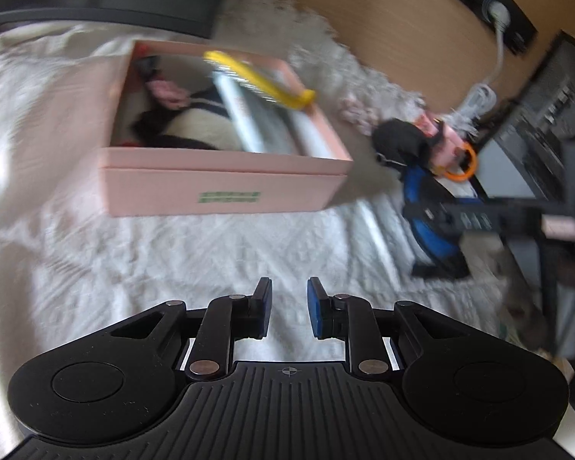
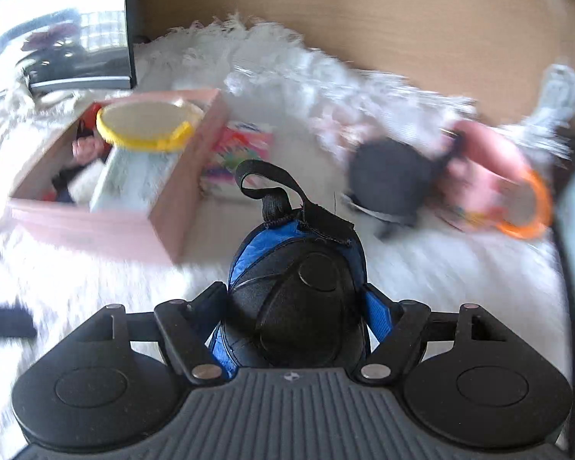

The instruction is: Organize soft objects

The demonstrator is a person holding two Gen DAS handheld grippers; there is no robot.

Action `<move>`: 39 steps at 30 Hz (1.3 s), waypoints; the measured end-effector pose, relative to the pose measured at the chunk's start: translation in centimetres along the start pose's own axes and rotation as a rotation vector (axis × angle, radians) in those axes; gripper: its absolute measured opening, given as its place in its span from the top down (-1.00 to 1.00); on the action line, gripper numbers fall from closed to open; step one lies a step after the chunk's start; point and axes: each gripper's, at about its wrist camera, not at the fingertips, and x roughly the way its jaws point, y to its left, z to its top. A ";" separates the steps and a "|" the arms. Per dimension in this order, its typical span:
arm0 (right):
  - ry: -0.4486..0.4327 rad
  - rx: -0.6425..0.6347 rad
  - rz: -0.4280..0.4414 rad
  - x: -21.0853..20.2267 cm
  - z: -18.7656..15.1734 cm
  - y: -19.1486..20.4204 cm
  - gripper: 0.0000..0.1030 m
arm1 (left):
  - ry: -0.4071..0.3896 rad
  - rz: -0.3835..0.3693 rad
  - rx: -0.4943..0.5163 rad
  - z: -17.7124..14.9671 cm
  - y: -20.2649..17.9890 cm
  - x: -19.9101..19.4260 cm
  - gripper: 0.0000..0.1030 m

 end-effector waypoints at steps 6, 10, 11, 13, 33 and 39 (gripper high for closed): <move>-0.033 -0.068 -0.200 -2.4 -4.6 -2.0 -0.55 | 0.022 -0.047 0.104 1.3 -4.3 2.6 0.57; -0.013 -0.003 -0.154 -2.8 -5.3 -4.2 -0.60 | 0.064 -0.062 0.152 1.4 -6.3 4.3 0.57; -0.027 -0.001 -0.155 -3.2 -5.2 -4.4 -0.60 | 0.070 -0.064 0.158 1.4 -6.6 4.6 0.57; -0.067 -0.007 -0.140 -4.1 -5.1 -4.7 -0.63 | 0.076 -0.068 0.166 1.5 -7.0 5.0 0.57; -0.199 0.014 -0.174 -7.0 -4.8 -5.5 -0.66 | -0.067 -0.017 0.111 12.3 -10.8 11.4 0.57; -0.187 0.085 -0.150 -0.9 3.2 -6.2 -0.66 | -0.032 -0.049 0.174 7.2 -11.0 9.4 0.57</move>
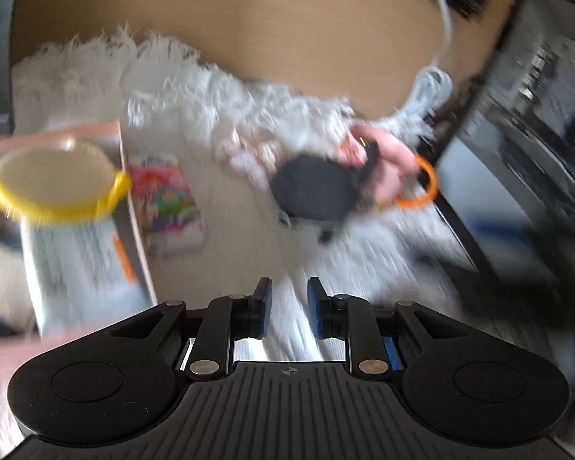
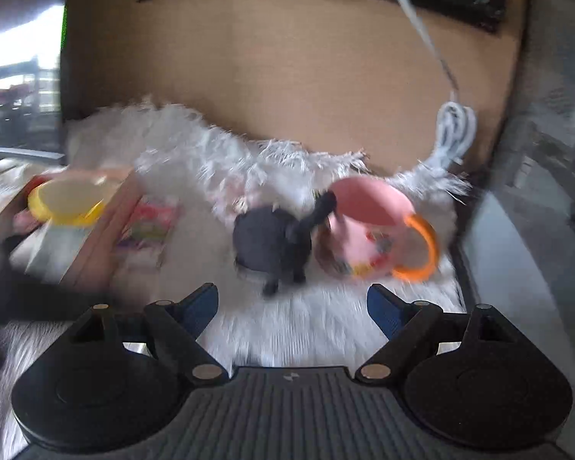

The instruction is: Organize soft objects

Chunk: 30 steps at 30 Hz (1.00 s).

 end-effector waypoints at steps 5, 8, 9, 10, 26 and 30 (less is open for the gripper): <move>0.030 -0.143 -0.079 7.3 3.0 3.3 -0.66 | 0.051 -0.046 0.004 -4.4 0.6 -3.0 0.57; 0.079 -0.252 -0.121 10.6 2.7 5.3 -0.64 | 0.076 -0.040 -0.020 -6.6 1.8 -4.5 0.57; 0.092 -0.273 -0.130 11.1 2.3 5.7 -0.51 | 0.079 -0.031 -0.032 -7.3 2.3 -5.1 0.57; 0.100 -0.288 -0.143 11.5 1.9 6.1 -0.35 | 0.080 -0.022 -0.047 -7.8 2.8 -5.5 0.57; 0.056 -0.265 0.252 -5.4 -3.6 10.4 0.88 | 0.025 0.064 -0.184 -9.8 7.7 -9.8 0.57; 0.078 -0.293 0.286 -7.0 -5.6 10.6 0.45 | -0.001 0.041 -0.139 -8.7 6.5 -10.1 0.57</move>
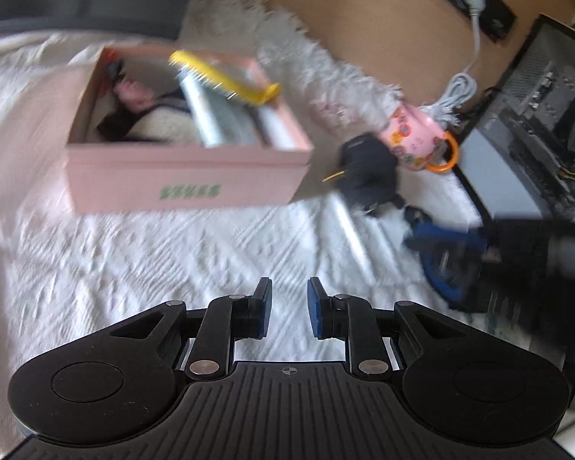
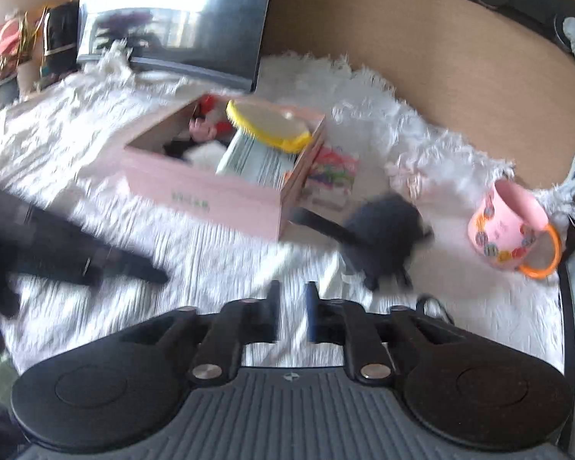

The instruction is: Organize soft objects

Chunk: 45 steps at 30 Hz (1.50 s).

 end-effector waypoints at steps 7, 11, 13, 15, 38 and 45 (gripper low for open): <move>-0.011 0.086 -0.132 -2.5 -3.6 -3.0 -0.27 | -0.104 0.014 0.159 5.7 -5.1 2.9 0.57; 0.004 0.159 -0.200 -3.0 -5.8 -5.5 -0.28 | -0.151 0.129 0.201 8.6 -7.4 7.6 0.55; 0.002 0.184 -0.222 -3.4 -6.9 -6.3 -0.28 | -0.138 0.177 0.196 9.5 -7.7 10.1 0.55; 0.002 0.216 -0.232 -3.4 -7.9 -7.2 -0.29 | -0.114 0.184 0.209 9.9 -8.1 12.1 0.44; 0.035 0.279 -0.134 2.7 -9.6 -11.4 -0.75 | -0.018 0.270 0.247 11.8 -9.9 15.6 -0.20; 0.040 0.296 -0.144 3.5 -9.0 -11.5 -0.80 | 0.066 0.299 0.223 12.3 -9.3 18.4 -0.52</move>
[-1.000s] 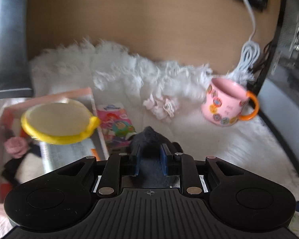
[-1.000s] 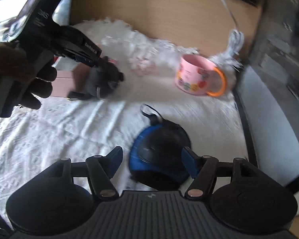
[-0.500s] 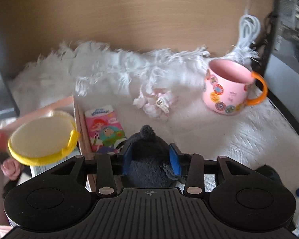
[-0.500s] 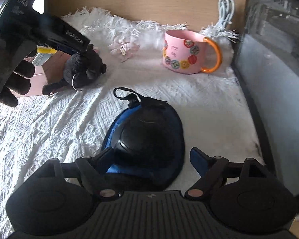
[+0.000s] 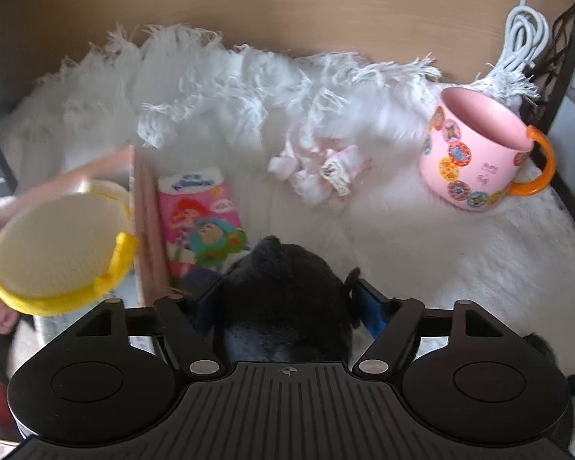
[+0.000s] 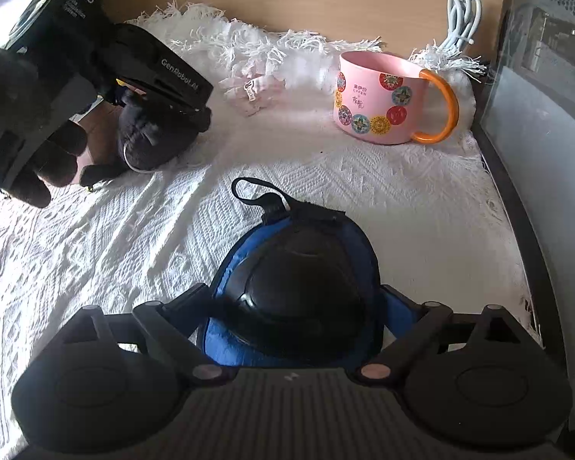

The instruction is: Organize soft objects

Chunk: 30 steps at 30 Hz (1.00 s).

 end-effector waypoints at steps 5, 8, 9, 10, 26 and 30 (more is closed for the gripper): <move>-0.018 0.019 0.008 -0.6 0.0 -0.2 -0.52 | -0.085 -0.064 0.018 -0.9 -0.1 -1.7 -0.11; -0.041 0.008 0.000 -1.4 0.1 0.0 -0.52 | -0.115 -0.085 0.077 -2.0 -0.4 -3.2 -0.09; -0.050 0.000 -0.004 -1.9 0.1 0.2 -0.52 | -0.130 -0.095 0.096 -2.5 -0.5 -3.8 -0.06; -0.058 -0.006 -0.007 -2.3 0.2 0.4 -0.52 | -0.142 -0.104 0.116 -3.0 -0.6 -4.4 -0.05; -0.076 -0.048 -0.068 -6.7 -1.8 4.2 -0.52 | -0.180 -0.190 0.134 -4.8 0.5 -5.6 -0.13; -0.067 -0.035 -0.078 -6.6 -2.7 4.0 -0.52 | -0.113 -0.160 0.110 -2.9 -0.3 -3.4 -0.40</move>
